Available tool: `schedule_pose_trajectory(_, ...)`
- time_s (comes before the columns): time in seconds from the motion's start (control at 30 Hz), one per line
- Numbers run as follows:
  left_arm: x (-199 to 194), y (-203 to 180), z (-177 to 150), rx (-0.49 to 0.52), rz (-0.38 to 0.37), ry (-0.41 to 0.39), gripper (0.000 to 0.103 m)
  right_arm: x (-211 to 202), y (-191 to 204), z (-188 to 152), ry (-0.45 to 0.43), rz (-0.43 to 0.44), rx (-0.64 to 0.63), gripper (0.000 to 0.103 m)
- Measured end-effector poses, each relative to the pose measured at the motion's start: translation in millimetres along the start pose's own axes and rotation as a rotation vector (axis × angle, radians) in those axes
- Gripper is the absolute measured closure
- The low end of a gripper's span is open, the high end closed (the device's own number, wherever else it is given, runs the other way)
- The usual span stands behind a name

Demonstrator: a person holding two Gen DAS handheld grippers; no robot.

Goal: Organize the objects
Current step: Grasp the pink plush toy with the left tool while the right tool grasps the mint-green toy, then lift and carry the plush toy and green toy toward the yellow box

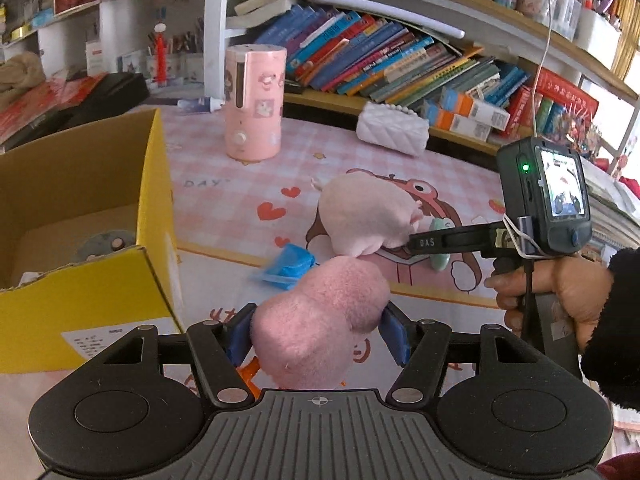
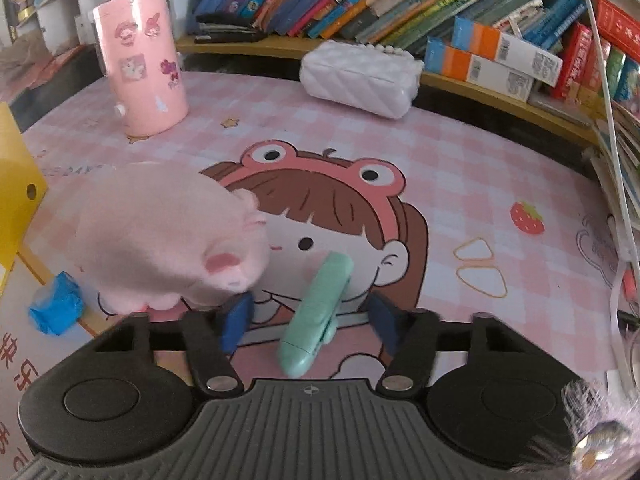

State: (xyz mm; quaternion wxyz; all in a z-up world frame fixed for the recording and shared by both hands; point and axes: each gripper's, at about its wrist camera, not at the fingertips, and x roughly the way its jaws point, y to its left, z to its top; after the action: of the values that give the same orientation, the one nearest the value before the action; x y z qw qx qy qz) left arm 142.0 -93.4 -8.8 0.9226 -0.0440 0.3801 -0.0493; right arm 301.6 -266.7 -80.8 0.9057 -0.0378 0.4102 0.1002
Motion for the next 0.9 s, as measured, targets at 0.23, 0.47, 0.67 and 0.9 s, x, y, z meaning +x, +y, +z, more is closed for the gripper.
schedule_pose_trajectory(0.23,-6,2,-2,-0.005,-0.017,-0.017,0.039,-10,-7,-4,0.006,-0.006,0.051,0.085)
schedule_pose_trajectory(0.47,-14,10,-5,-0.01,-0.049,-0.043,0.039,-51,-10,-18,-0.014,0.017,0.109,0.085)
schedule_pose_trajectory(0.67,-26,25,-9,-0.023,-0.075,-0.068,0.039,-95,2,-34,-0.019,0.048,0.159,0.085)
schedule_pose_trajectory(0.9,-46,50,-20,-0.039,-0.087,-0.09,0.039,-143,42,-54,-0.026,0.107,0.169,0.085)
